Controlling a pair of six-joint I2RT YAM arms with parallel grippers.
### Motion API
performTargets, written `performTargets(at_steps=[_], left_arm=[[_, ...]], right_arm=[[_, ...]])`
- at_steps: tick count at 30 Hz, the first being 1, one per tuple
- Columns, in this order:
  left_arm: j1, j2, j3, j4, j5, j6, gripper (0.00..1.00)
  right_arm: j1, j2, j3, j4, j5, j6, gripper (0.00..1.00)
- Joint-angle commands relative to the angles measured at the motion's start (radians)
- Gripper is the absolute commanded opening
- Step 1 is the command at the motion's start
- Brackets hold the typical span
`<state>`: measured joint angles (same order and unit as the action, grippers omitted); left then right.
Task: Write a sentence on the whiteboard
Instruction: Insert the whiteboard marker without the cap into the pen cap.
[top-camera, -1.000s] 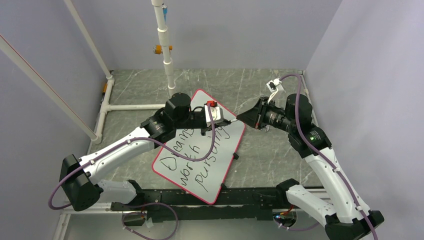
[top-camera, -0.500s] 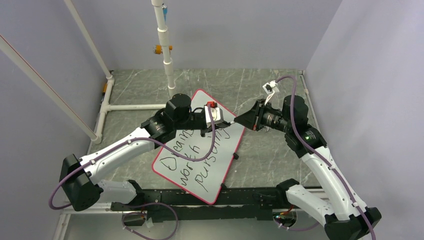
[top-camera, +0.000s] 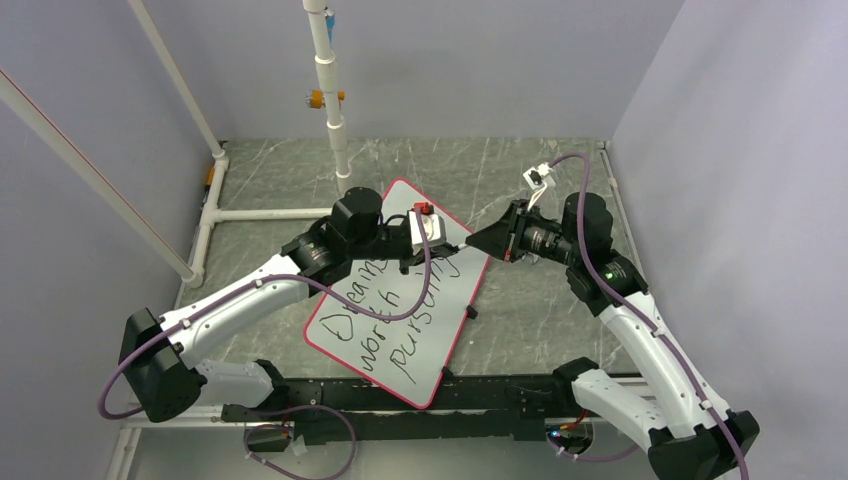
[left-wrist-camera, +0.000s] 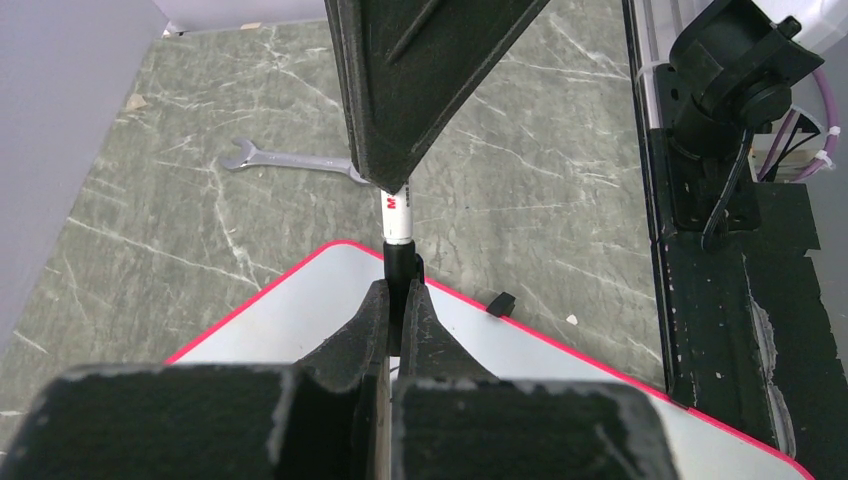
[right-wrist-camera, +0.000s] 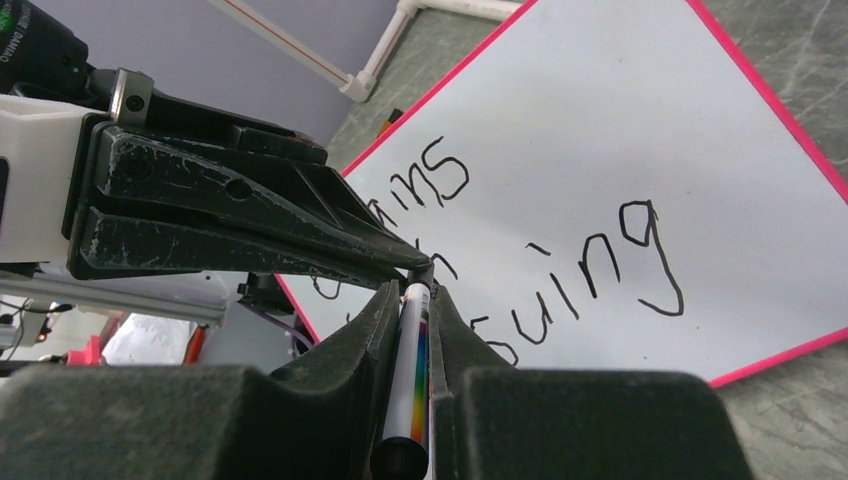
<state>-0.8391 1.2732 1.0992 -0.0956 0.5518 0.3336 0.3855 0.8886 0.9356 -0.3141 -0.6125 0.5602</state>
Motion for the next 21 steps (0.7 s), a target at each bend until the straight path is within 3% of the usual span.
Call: performTargets(at_steps=[1, 11, 21], left_arm=[[-0.007, -0.015, 0.008, 0.087, 0.052, -0.010, 0.00], [-0.012, -0.016, 0.025, 0.061, 0.113, -0.008, 0.00], [-0.017, -0.024, 0.018, 0.071, 0.095, -0.013, 0.00]], right_arm=[[0.009, 0.013, -0.020, 0.080, -0.108, 0.032, 0.00], [0.012, 0.012, -0.050, 0.175, -0.251, -0.073, 0.00], [0.033, 0.039, -0.074, 0.205, -0.175, 0.015, 0.00]])
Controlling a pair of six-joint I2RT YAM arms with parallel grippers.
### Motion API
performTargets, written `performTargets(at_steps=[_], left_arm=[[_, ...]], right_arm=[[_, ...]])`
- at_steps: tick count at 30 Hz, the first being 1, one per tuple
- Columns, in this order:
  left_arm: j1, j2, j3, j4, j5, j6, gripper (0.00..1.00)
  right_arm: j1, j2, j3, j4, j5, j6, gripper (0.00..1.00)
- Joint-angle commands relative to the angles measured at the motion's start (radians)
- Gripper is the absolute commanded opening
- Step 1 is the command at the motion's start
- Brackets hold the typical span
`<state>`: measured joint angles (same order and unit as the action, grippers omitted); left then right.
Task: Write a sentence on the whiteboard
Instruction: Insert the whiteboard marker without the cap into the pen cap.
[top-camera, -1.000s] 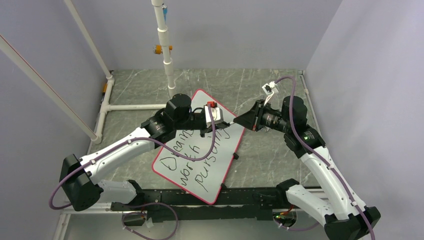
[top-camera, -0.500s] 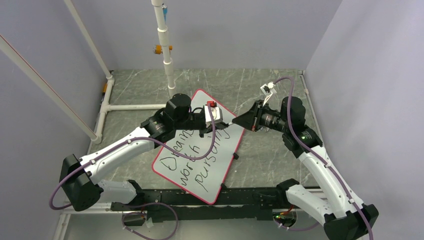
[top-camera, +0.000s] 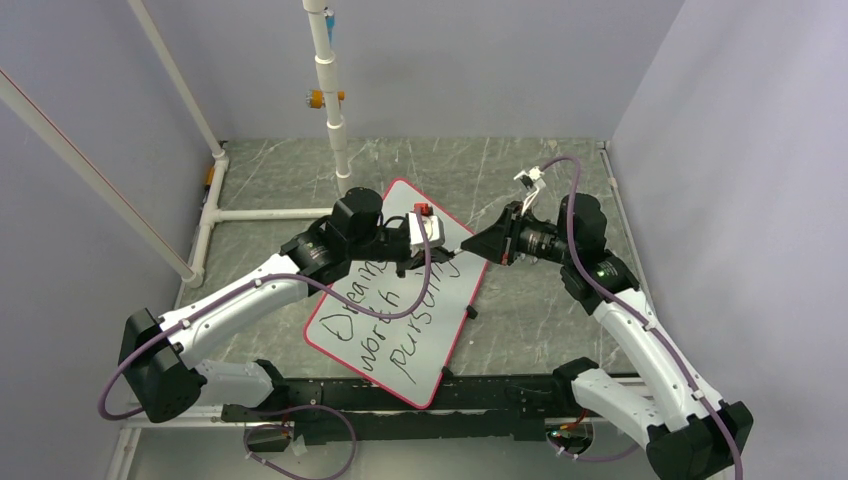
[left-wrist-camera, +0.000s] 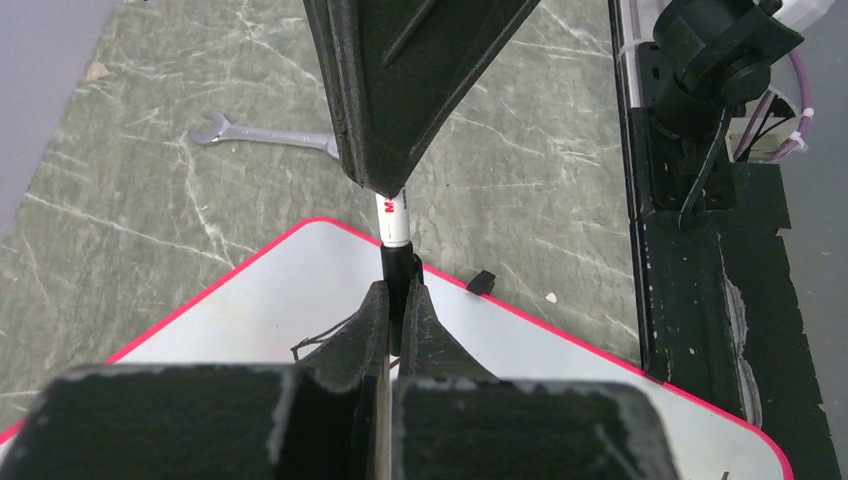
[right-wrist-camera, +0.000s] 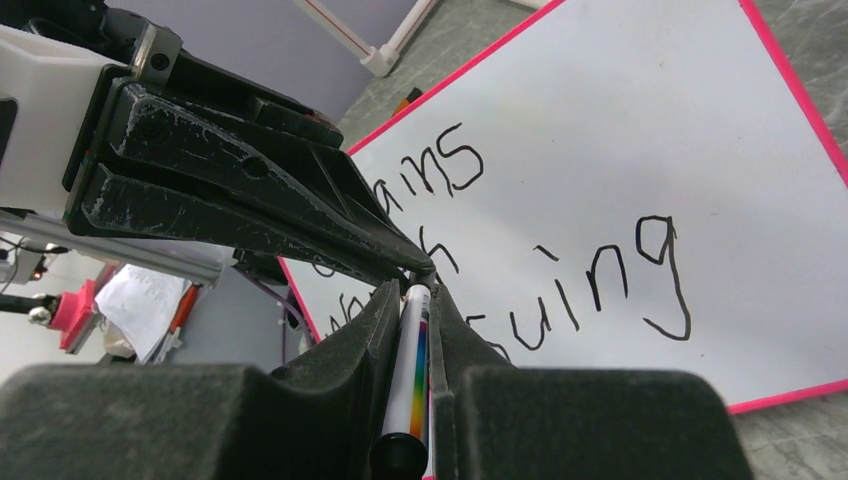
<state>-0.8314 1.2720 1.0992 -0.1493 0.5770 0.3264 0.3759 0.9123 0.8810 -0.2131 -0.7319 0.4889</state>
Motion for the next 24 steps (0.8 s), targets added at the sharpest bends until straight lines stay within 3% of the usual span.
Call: performTargets(at_steps=[1, 10, 24], left_arm=[[-0.025, -0.025, 0.016, 0.128, 0.069, -0.006, 0.00], [-0.025, -0.033, 0.012, 0.141, 0.066, -0.018, 0.00], [-0.025, -0.063, -0.008, 0.174, 0.024, -0.018, 0.00]], right_arm=[[0.052, 0.015, -0.029, 0.120, -0.053, 0.101, 0.00], [0.220, 0.049, -0.004, 0.089, 0.101, 0.041, 0.00], [0.277, 0.082, 0.021, 0.066, 0.214, 0.070, 0.00]])
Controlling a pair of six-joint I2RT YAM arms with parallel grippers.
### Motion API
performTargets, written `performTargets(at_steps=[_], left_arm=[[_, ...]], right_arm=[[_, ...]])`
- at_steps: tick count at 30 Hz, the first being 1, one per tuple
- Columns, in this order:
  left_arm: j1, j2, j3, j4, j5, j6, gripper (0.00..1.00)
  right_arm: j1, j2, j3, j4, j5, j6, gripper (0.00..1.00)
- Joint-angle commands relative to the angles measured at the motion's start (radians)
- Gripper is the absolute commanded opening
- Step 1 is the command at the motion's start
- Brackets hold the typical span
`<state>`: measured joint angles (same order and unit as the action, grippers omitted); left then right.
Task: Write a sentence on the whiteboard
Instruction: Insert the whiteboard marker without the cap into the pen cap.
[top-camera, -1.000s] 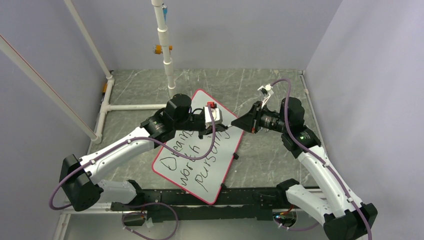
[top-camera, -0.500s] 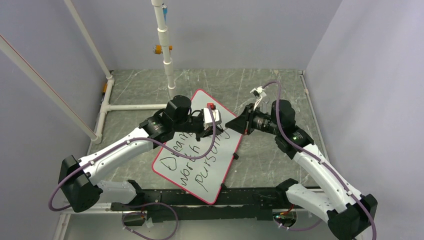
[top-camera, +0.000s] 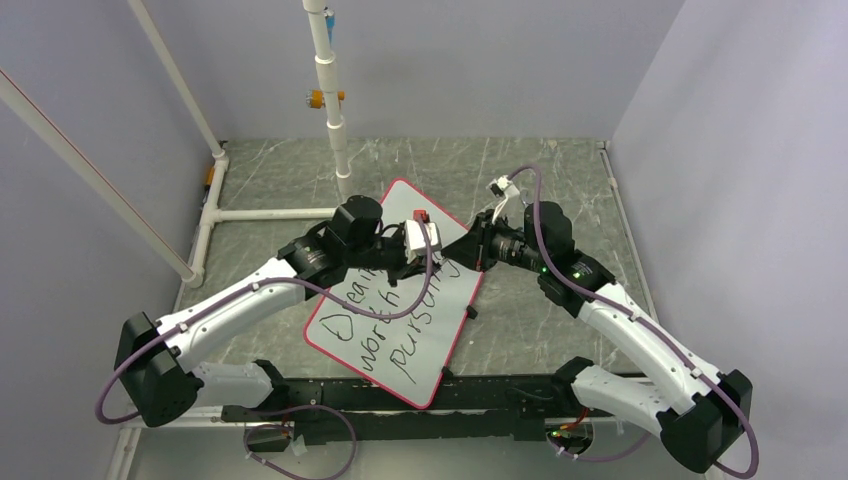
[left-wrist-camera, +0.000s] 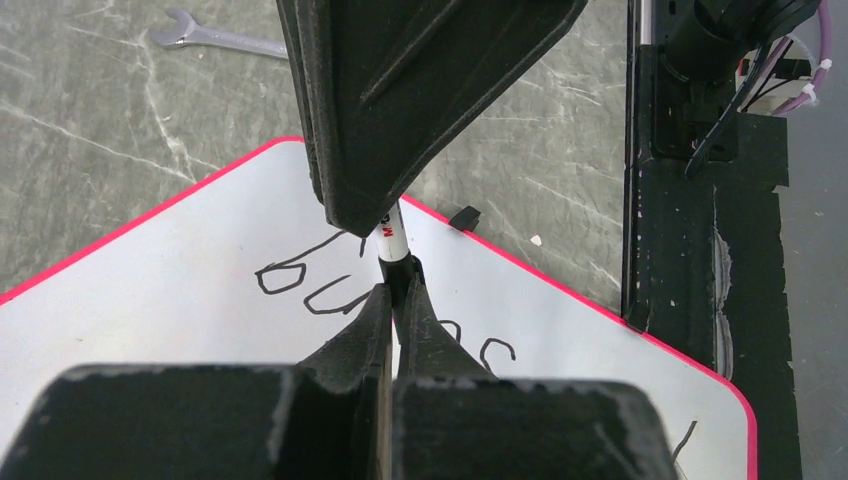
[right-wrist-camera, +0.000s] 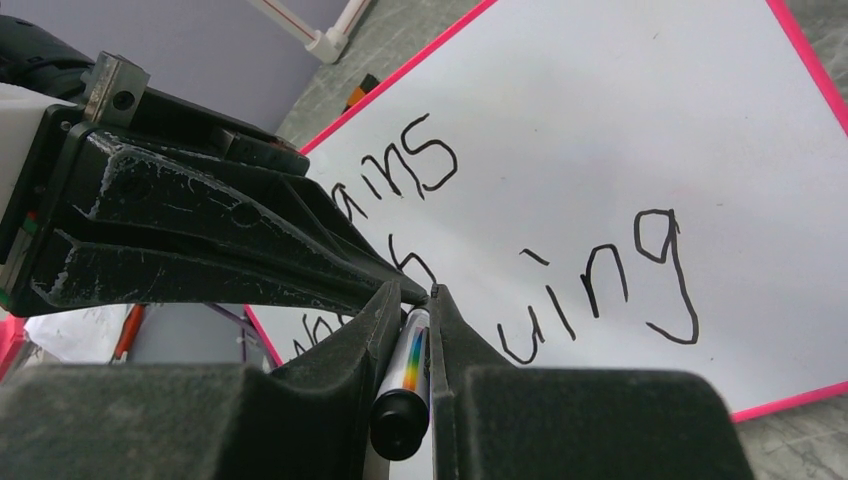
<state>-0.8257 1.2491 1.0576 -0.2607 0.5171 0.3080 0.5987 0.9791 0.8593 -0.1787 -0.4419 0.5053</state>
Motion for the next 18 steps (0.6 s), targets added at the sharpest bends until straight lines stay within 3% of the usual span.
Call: performTargets(at_steps=[1, 8, 14, 18], left_arm=[[-0.030, -0.040, 0.033, 0.283, 0.079, 0.001, 0.00], [-0.030, -0.004, 0.066, 0.189, -0.003, 0.068, 0.00], [-0.031, -0.005, 0.064, 0.173, -0.054, 0.094, 0.30], [-0.031, 0.003, 0.075, 0.144, -0.066, 0.110, 0.41]], right_arm=[[0.054, 0.013, 0.049, 0.015, -0.062, 0.048, 0.00], [0.053, -0.032, 0.161, -0.280, 0.258, -0.027, 0.00], [0.042, -0.056, 0.229, -0.448, 0.432, -0.046, 0.00], [0.034, -0.039, 0.288, -0.554, 0.522, -0.061, 0.00]])
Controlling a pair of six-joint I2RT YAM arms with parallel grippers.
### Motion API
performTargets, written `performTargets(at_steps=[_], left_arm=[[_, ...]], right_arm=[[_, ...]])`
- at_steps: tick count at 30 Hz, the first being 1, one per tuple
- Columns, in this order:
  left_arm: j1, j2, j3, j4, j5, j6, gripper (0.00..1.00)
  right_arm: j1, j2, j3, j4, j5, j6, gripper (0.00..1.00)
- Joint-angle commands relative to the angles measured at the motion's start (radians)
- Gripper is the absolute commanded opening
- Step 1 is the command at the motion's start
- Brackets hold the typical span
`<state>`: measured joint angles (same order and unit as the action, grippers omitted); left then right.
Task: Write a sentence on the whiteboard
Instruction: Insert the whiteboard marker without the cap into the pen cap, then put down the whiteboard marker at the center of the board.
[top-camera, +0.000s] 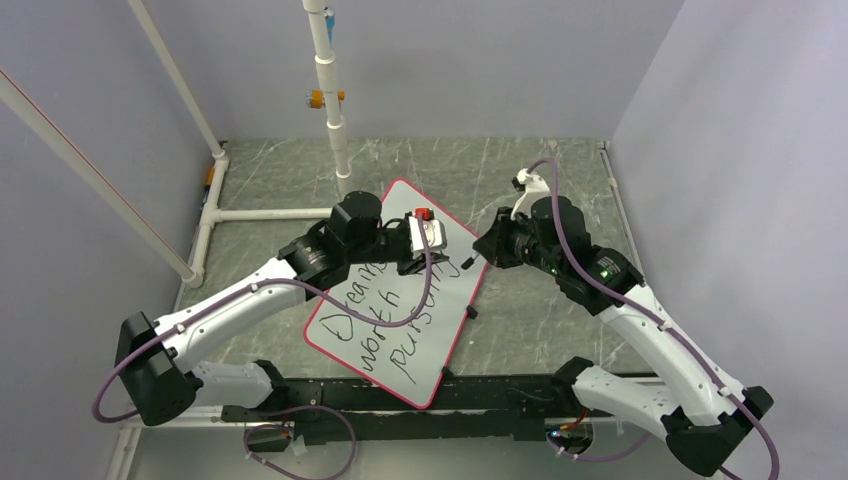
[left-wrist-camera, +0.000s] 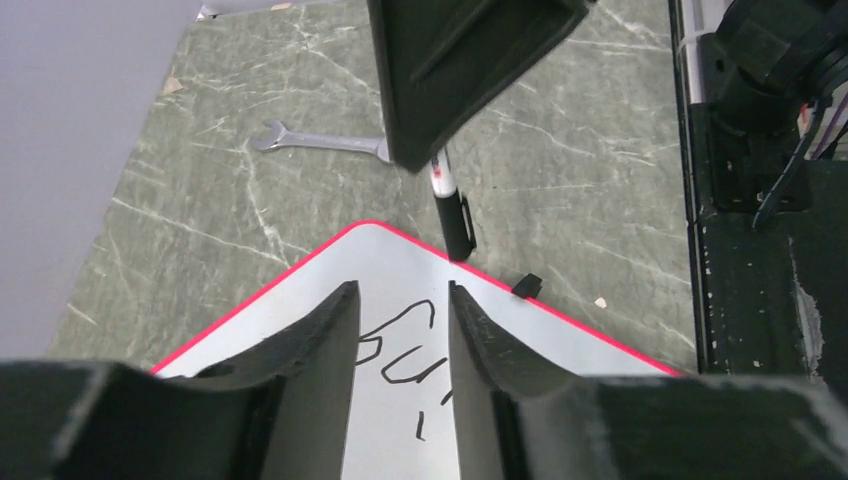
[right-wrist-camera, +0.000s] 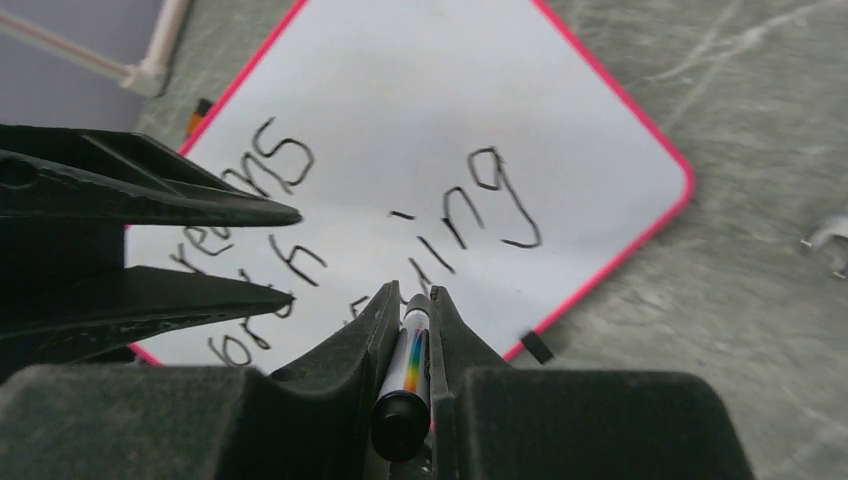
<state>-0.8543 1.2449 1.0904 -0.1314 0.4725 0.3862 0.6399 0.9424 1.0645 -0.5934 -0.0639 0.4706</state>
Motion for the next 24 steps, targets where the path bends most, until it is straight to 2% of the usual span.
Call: performTargets(at_steps=[1, 4, 6, 11, 18, 24], left_arm=[[-0.003, 0.006, 0.042, 0.014, -0.026, 0.033, 0.45], [-0.003, -0.006, 0.026, 0.039, -0.069, 0.024, 0.58], [-0.003, -0.017, 0.013, 0.058, -0.122, 0.019, 0.73], [-0.002, -0.027, -0.009, 0.106, -0.272, 0.020, 0.88], [0.029, -0.050, -0.057, 0.209, -0.498, 0.014, 0.97], [0.050, -0.085, -0.090, 0.284, -0.625, 0.007, 0.97]], right_arm=[[-0.008, 0.002, 0.090, -0.174, 0.175, -0.026, 0.00], [-0.013, 0.014, 0.095, -0.250, 0.262, -0.005, 0.00], [-0.019, 0.019, 0.081, -0.288, 0.293, 0.018, 0.00], [-0.047, 0.061, 0.022, -0.346, 0.305, 0.071, 0.00], [-0.084, 0.137, -0.080, -0.329, 0.260, 0.085, 0.00], [-0.100, 0.220, -0.143, -0.285, 0.247, 0.091, 0.00]])
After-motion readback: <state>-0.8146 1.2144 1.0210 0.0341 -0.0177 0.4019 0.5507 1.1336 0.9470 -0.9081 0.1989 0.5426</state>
